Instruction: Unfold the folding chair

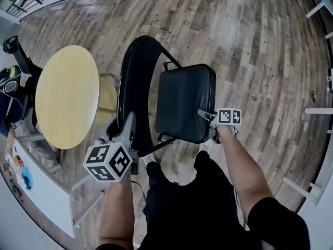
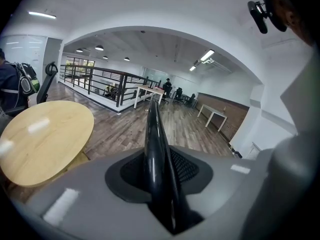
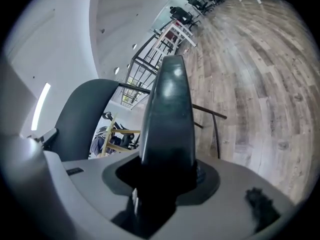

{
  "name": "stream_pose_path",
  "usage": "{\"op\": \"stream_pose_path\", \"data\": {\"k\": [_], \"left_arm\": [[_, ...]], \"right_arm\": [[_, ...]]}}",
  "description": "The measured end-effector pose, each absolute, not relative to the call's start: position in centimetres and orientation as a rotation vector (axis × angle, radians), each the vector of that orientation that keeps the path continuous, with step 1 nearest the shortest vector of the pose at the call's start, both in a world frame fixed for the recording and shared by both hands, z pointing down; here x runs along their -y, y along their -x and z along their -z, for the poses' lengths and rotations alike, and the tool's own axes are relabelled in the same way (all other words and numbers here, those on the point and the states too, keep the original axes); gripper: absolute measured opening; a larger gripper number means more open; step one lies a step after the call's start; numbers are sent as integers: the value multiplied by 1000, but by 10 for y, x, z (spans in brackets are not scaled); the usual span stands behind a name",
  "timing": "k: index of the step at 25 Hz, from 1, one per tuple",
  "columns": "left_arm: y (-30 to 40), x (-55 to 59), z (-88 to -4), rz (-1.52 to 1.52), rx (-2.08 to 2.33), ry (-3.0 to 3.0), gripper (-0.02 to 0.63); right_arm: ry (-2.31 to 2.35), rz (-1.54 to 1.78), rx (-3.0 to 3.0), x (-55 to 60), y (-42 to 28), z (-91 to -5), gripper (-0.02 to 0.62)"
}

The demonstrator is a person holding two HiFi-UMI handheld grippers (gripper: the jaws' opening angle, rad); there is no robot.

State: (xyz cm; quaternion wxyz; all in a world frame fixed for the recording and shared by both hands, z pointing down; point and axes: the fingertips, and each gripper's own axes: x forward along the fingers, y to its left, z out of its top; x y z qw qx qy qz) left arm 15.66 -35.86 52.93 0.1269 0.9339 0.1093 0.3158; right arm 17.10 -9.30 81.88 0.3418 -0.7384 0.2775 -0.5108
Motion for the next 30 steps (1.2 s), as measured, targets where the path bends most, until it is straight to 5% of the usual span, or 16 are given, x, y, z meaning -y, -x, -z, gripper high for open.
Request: {"op": "stream_pose_path", "data": {"k": [30], "left_arm": [[-161,371,-583,-934,-229,-2773,133]], "right_arm": [[1758,1223,-773,12,-167,-898,199]]}}
